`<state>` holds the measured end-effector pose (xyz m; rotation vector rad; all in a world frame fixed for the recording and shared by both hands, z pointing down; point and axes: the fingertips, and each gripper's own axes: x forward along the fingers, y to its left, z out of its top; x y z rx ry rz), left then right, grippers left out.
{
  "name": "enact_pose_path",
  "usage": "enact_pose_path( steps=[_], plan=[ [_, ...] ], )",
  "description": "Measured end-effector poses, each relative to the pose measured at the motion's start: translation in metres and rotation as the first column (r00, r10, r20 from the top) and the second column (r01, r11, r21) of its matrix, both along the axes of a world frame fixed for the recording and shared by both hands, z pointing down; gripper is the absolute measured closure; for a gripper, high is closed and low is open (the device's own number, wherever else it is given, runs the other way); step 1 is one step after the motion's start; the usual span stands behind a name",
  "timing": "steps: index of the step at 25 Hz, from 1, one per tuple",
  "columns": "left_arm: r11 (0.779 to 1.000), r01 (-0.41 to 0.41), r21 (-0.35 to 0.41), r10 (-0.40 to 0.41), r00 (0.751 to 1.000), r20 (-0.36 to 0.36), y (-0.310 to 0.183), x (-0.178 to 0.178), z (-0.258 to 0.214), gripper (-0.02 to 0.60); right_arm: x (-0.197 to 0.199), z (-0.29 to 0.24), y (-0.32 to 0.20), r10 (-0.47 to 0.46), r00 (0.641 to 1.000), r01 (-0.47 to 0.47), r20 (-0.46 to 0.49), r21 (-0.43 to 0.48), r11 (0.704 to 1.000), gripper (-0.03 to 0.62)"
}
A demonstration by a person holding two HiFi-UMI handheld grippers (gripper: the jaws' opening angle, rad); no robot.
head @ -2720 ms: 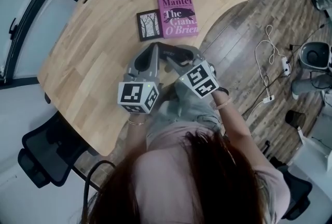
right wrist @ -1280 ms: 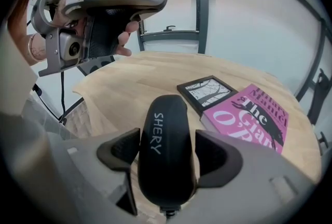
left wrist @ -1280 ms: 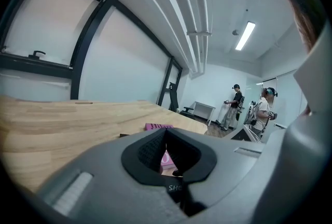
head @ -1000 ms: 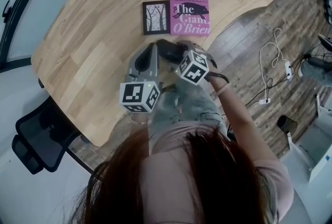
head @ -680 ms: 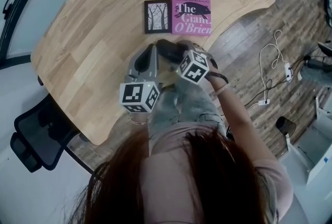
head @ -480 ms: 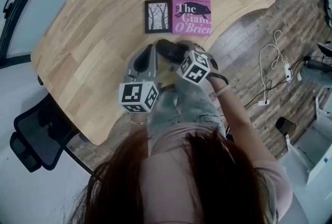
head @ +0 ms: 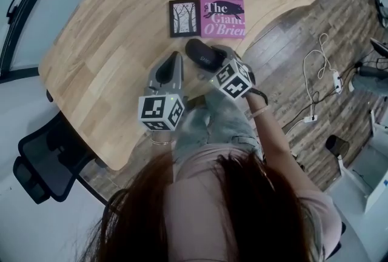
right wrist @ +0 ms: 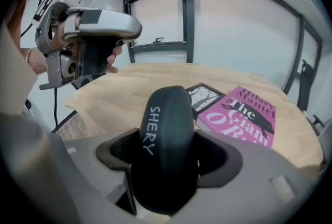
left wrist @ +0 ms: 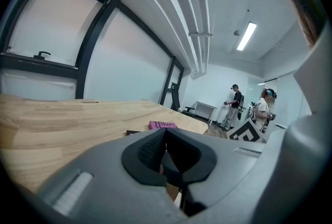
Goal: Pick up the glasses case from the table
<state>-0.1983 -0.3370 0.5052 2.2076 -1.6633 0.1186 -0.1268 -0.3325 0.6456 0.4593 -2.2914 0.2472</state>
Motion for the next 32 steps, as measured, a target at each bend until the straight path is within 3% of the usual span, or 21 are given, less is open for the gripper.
enact_pose_path(
  steps=[16,32],
  plan=[
    [0.996,-0.068,0.055,0.067,0.998,0.014,0.023,0.007,-0.026,0.572,0.013,-0.048,0.007,0.165,0.977,-0.176,0.136,0.075,0.982,0.256],
    [0.984,-0.131,0.116,0.128,0.991,0.034,0.050,0.009,-0.052,0.572,0.018,-0.096,0.029,0.302,0.917,-0.337,0.261,0.100,0.936,0.256]
  ],
)
